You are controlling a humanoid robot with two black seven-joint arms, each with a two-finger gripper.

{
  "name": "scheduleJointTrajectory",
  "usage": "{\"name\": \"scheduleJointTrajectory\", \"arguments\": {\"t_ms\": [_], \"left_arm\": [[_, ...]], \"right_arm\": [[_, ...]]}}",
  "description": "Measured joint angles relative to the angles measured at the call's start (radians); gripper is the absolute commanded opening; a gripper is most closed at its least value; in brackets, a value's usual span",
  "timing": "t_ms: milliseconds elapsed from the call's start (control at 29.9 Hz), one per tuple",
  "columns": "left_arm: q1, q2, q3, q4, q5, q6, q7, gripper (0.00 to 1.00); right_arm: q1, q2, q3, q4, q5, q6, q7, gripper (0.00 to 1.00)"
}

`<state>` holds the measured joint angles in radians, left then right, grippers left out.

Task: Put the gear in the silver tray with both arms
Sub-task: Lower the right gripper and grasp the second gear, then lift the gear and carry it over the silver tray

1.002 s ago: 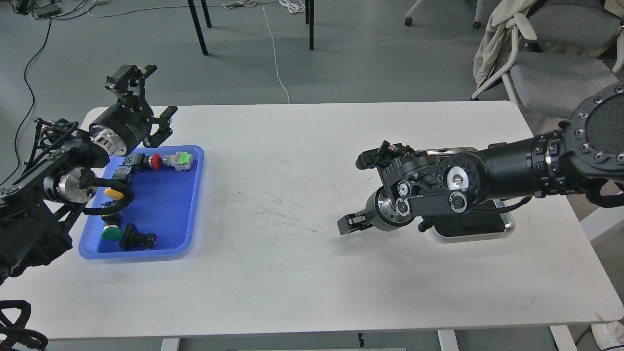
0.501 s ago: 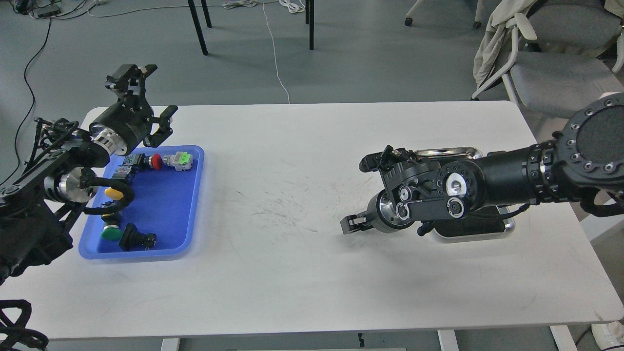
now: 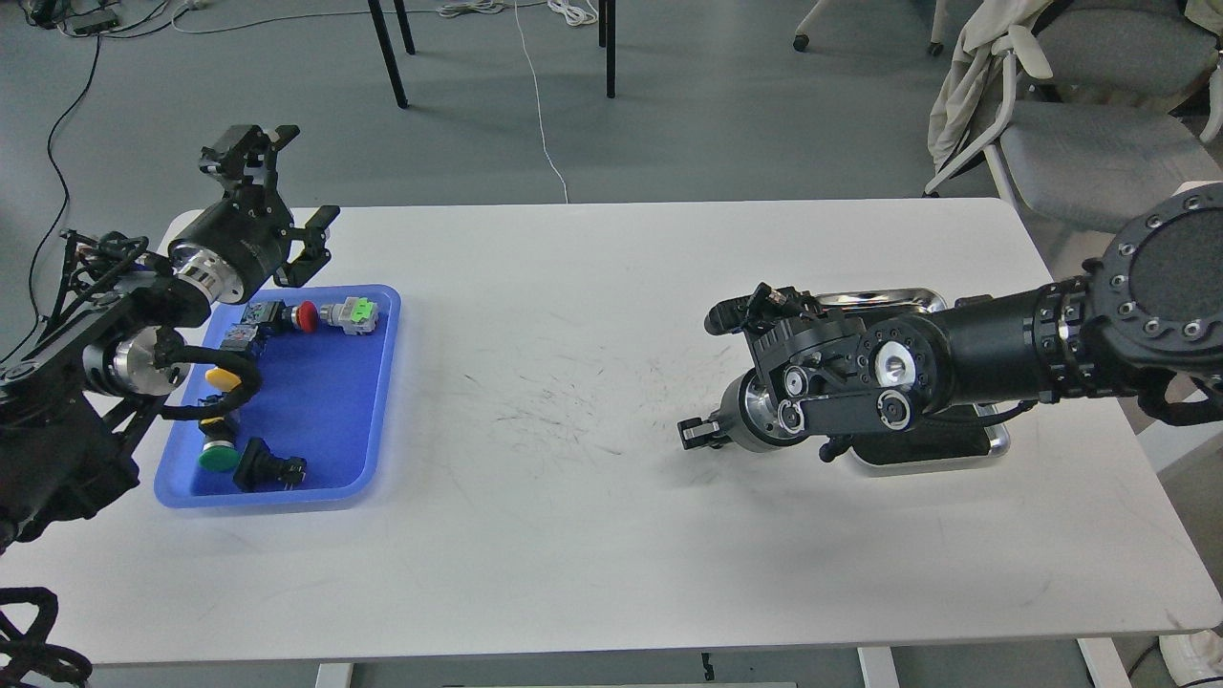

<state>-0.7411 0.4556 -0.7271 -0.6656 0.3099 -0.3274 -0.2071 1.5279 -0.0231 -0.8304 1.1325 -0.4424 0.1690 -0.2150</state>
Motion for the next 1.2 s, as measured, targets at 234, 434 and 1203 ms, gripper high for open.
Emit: {"name": "scheduleJointTrajectory", "arguments": {"t_ms": [234, 434, 1203], "left_arm": [[0.000, 0.002, 0.000, 0.000, 0.000, 0.001, 0.000, 0.98], [0.000, 0.010, -0.001, 0.000, 0.000, 0.004, 0.000, 0.98], [-0.012, -0.004, 0.000, -0.008, 0.006, 0.042, 0.002, 0.98]], "right_arm": [[0.001, 0.000, 0.003, 0.004, -0.002, 0.002, 0.003, 0.02], [0.053, -0.035, 0.034, 0.014, 0.011, 0.005, 0.006, 0.02], [-0.080, -0.635, 0.277, -0.021, -0.171, -0.025, 0.082, 0.02]]}}
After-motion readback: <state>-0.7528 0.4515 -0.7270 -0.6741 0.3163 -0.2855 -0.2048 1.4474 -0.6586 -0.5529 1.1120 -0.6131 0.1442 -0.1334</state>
